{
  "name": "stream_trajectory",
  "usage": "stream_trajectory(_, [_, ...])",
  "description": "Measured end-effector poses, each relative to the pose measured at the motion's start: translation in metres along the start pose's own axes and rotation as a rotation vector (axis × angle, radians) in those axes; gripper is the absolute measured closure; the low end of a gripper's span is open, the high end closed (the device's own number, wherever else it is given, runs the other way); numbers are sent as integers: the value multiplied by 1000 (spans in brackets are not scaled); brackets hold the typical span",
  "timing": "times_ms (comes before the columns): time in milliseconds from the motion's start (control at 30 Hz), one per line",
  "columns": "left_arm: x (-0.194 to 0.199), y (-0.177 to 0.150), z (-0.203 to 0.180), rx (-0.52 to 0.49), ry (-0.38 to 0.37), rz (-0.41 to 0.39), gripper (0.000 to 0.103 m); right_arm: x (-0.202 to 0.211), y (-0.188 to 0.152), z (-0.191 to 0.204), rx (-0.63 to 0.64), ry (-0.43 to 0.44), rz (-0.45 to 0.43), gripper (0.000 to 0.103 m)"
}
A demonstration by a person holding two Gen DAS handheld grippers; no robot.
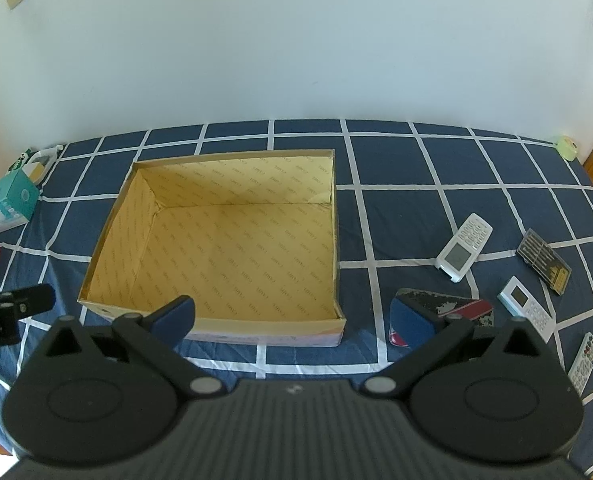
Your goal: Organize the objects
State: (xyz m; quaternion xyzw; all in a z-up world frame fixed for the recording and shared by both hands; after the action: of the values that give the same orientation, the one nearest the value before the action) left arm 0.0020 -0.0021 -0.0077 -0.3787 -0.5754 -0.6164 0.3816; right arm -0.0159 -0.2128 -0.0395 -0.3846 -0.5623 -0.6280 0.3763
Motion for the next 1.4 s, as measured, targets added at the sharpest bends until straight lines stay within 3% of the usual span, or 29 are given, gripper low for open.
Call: stream_trajectory(1400, [-4,-2,2,-8,-15,12,0,-5,0,6,8,-8,20,0])
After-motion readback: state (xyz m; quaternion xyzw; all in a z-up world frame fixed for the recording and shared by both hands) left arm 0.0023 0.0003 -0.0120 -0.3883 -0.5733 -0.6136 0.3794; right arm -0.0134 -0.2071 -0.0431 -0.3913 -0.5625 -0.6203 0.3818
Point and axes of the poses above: each gripper's, at about its wrist camera, not at the fingertips, and x roughly against the way its jaws point, z to its left, y to its top, the point moved 1 cm from there along -x, roughly the way its jaws point, and after that the axes turned 9 degrees about z, right-handed, at the moved point
